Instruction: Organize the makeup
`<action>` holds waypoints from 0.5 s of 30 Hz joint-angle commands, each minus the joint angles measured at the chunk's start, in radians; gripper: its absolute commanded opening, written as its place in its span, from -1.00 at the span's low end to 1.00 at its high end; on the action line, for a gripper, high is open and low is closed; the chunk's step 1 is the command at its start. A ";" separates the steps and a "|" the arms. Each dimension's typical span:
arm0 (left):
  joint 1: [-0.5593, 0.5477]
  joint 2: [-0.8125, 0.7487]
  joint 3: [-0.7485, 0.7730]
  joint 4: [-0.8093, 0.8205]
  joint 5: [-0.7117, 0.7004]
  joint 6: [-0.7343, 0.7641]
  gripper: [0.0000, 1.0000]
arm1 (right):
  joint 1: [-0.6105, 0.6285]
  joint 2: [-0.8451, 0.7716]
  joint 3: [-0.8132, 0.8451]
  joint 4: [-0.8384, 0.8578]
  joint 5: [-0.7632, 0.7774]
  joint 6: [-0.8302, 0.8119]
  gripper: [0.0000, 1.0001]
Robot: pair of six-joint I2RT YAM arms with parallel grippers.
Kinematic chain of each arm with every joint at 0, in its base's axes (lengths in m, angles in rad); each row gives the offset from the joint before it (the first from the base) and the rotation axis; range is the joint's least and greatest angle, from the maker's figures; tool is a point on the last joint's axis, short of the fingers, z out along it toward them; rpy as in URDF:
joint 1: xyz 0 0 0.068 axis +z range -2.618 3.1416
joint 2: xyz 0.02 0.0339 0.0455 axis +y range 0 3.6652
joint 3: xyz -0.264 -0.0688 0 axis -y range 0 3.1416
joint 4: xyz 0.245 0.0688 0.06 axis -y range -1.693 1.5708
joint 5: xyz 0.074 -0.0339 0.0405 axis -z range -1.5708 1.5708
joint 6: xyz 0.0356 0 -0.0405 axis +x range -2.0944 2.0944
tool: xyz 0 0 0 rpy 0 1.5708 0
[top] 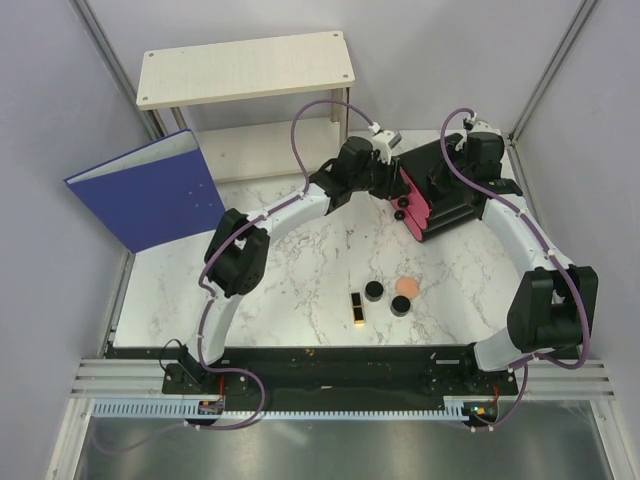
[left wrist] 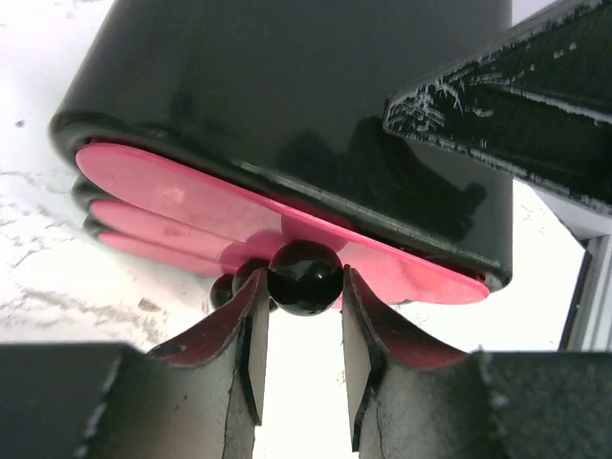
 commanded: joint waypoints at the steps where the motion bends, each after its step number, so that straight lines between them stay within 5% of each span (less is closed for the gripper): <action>1: -0.011 -0.203 -0.102 0.134 -0.046 0.068 -0.14 | -0.003 0.113 -0.110 -0.410 0.045 -0.050 -1.00; 5: 0.000 -0.316 -0.261 0.180 -0.091 0.058 0.28 | -0.001 0.121 -0.116 -0.401 0.039 -0.050 -1.00; 10: 0.069 -0.315 -0.324 0.143 0.044 -0.143 0.26 | -0.003 0.128 -0.113 -0.385 0.028 -0.042 -1.00; 15: 0.068 -0.286 -0.366 0.155 0.101 -0.169 0.22 | -0.003 0.133 -0.105 -0.387 0.027 -0.040 -1.00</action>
